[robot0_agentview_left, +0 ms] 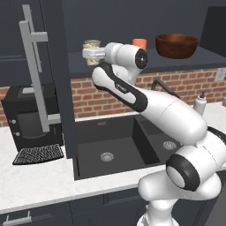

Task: Gather all objects into one cabinet and sort the glasses and bowls to opposite sides.

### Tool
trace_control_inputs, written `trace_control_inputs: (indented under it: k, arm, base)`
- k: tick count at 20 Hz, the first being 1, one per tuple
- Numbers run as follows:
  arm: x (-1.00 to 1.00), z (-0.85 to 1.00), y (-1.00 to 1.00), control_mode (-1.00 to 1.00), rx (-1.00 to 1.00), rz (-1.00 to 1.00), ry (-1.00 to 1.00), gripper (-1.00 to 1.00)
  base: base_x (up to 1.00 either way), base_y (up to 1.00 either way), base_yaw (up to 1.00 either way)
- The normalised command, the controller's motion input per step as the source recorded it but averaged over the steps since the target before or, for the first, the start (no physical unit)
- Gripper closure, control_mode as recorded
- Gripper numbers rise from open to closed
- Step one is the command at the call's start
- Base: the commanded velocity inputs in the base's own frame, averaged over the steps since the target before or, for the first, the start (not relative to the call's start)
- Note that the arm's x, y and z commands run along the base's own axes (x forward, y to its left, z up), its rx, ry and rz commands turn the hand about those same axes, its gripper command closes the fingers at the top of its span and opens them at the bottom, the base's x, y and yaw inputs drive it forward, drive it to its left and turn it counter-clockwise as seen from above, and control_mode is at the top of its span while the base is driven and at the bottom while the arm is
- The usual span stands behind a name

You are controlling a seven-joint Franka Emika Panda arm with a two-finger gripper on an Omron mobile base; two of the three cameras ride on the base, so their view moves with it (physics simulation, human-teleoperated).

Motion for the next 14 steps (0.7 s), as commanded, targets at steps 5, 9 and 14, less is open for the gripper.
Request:
trace_control_inputs:
  k: [5,9,14]
  arm:
    - [0.33,-0.07,0.00,-1.00,0.00,0.03,0.00,1.00]
    - [0.19,-0.20,0.00,-1.00,0.00,0.03,0.00,1.00]
    - [0.11,-0.31,0.00,-1.00,0.00,0.01,0.00,1.00]
  base:
    - [0.00,0.00,0.00]
    - [0.00,0.00,0.00]
    - [0.00,0.00,0.00]
